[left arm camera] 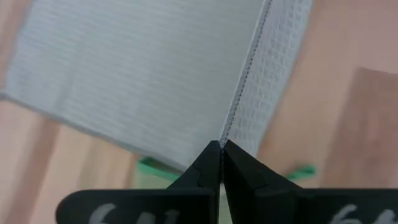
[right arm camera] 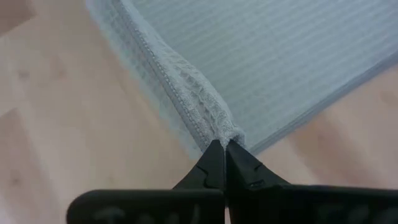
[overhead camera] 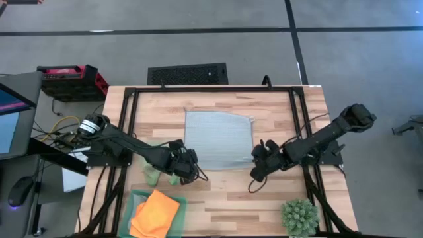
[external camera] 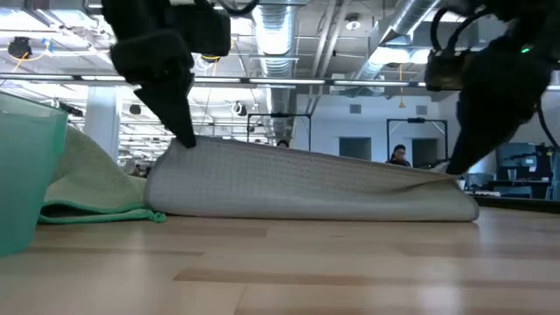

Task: Fold microfiber towels
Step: Fold the gray microfiber cloth

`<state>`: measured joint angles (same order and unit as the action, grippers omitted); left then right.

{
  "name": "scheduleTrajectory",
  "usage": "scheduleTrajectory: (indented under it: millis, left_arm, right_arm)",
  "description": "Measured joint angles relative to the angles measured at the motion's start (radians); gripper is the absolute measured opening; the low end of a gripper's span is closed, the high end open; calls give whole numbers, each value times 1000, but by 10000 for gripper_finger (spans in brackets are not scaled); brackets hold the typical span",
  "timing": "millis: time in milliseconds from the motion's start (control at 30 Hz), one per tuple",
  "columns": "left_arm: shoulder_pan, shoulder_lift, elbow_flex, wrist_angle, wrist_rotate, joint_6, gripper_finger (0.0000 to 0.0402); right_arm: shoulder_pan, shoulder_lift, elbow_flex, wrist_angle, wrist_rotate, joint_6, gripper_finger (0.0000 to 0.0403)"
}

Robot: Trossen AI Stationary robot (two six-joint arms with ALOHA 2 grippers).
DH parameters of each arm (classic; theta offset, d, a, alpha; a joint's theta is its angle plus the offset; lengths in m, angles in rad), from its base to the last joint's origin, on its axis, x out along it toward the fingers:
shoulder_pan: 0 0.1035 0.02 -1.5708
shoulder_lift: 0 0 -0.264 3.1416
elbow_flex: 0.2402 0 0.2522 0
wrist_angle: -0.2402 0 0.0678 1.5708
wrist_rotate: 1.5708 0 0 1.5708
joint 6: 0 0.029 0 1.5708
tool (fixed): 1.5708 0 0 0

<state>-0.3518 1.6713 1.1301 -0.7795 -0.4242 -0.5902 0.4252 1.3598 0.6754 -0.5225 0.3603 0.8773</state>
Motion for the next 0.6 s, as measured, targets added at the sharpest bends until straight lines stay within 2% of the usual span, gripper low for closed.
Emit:
scheduleTrajectory:
  millis: [200, 433, 600]
  left_arm:
    - [66, 0, -1, -1, -97, -16, 0]
    - [169, 0, -1, 2, -155, 18, 0]
    - [242, 0, 0, 15, -217, 47, 0]
  right_arm:
    - [-146, 0, 0, -18, 21, -132, 11]
    - [-315, 0, 0, -17, 98, -259, 11]
    - [-396, 2, 2, -3, 200, -315, 11]
